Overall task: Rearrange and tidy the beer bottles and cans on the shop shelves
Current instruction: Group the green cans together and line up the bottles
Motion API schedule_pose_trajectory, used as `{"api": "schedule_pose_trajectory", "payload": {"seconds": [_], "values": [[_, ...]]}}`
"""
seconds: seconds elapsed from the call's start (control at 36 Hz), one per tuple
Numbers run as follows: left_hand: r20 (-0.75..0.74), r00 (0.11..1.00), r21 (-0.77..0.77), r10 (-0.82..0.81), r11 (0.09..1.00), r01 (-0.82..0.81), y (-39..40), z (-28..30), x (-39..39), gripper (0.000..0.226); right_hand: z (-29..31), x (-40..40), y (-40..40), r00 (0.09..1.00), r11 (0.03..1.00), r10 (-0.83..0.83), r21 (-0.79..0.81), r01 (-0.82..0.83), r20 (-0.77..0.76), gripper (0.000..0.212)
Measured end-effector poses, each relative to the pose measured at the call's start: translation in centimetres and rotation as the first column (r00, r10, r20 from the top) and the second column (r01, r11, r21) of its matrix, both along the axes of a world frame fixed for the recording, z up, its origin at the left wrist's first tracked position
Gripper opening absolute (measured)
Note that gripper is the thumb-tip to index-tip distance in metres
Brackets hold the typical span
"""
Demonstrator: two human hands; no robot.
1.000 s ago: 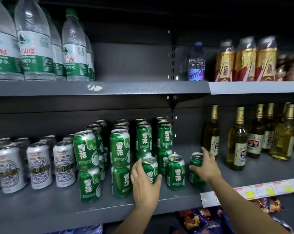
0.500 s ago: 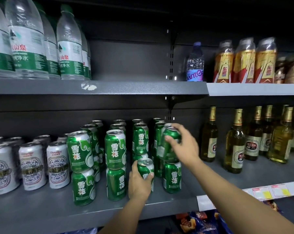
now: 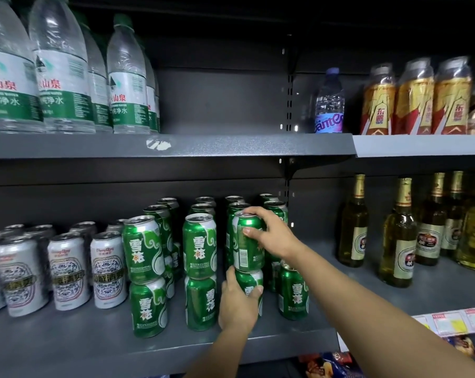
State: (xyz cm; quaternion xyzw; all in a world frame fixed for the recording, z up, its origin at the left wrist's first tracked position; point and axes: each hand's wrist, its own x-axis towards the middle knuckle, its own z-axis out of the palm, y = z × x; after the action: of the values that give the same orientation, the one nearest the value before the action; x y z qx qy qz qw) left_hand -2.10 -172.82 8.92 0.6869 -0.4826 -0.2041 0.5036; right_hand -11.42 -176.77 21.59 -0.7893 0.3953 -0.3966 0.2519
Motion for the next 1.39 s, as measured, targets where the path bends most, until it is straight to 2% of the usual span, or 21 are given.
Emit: {"api": "schedule_pose_trajectory", "payload": {"seconds": [0.11,0.22,0.31,0.36,0.47,0.58,0.67,0.72,0.89,0.94,1.0,1.08,1.19,1.33,1.39], "values": [[0.008,1.0,0.007,-0.006,1.0,0.006,0.0,0.0,0.1,0.075,1.0,-0.3,0.2,0.992,0.979,0.115,0.161,-0.123,0.057,0.036],[0.021,1.0,0.014,-0.006,1.0,0.006,0.1,0.1,0.1,0.077,0.9,-0.2,0.1,0.99,0.971,0.134,0.194,-0.141,0.045,0.036],[0.034,0.999,0.034,-0.009,0.999,0.008,0.4,0.3,0.0,0.079,0.7,-0.2,0.0,0.991,0.973,0.12,0.189,-0.13,0.063,0.055],[0.042,0.999,0.04,-0.01,0.999,0.008,0.6,0.4,-0.1,0.079,0.9,-0.2,-0.3,0.986,0.959,0.107,0.247,-0.136,0.128,0.068],[0.045,0.999,0.033,-0.005,0.999,0.003,0.8,0.4,-0.1,0.078,1.5,-0.4,-1.0,0.982,0.914,0.108,0.373,-0.159,0.154,0.069],[0.059,0.998,0.049,-0.002,0.999,-0.001,0.8,0.5,0.0,0.076,1.4,-0.1,-1.2,0.994,0.95,0.08,0.297,-0.099,0.075,0.061],[0.066,0.998,0.06,-0.002,0.998,-0.002,0.9,0.7,-0.1,0.076,0.9,0.4,-1.6,0.99,0.991,-0.08,0.094,0.091,-0.114,0.067],[0.071,0.997,0.059,0.002,0.998,-0.006,0.9,0.7,-0.1,0.076,0.9,0.6,-1.4,0.97,0.985,-0.164,0.028,0.172,-0.182,0.072],[0.037,0.999,0.028,0.004,1.0,-0.005,1.0,0.5,-0.5,0.081,0.5,0.2,-0.6,0.947,0.978,-0.208,-0.037,0.205,-0.244,0.084],[-0.038,0.998,0.001,0.053,0.999,-0.053,1.4,-0.1,-1.1,0.085,0.0,-0.2,0.0,0.953,0.967,-0.256,-0.065,0.248,-0.166,0.083],[-0.147,0.98,-0.096,0.138,0.984,-0.153,2.3,-1.0,-2.1,0.083,-0.6,-1.1,0.8,0.94,0.93,-0.342,-0.144,0.339,-0.003,0.069],[-0.23,0.948,-0.252,0.22,0.927,-0.277,3.5,-2.6,-4.1,0.069,-1.8,-3.4,1.5,0.864,0.82,-0.46,-0.275,0.502,0.205,0.05],[-0.326,0.943,-0.38,0.067,0.904,-0.196,3.6,-2.7,-7.1,0.049,-3.2,-8.5,1.7,0.739,0.679,-0.585,-0.297,0.672,0.334,0.038],[-0.134,0.99,-0.427,-0.046,0.904,-0.016,3.0,-1.0,-11.3,0.054,-4.2,-17.0,1.2,0.577,0.52,-0.745,-0.249,0.817,0.335,0.029],[-0.049,0.992,-0.405,-0.116,0.91,0.087,2.2,-0.3,-13.1,0.047,-4.6,-20.9,1.0,0.526,0.469,-0.799,-0.245,0.848,0.291,0.024]]}}
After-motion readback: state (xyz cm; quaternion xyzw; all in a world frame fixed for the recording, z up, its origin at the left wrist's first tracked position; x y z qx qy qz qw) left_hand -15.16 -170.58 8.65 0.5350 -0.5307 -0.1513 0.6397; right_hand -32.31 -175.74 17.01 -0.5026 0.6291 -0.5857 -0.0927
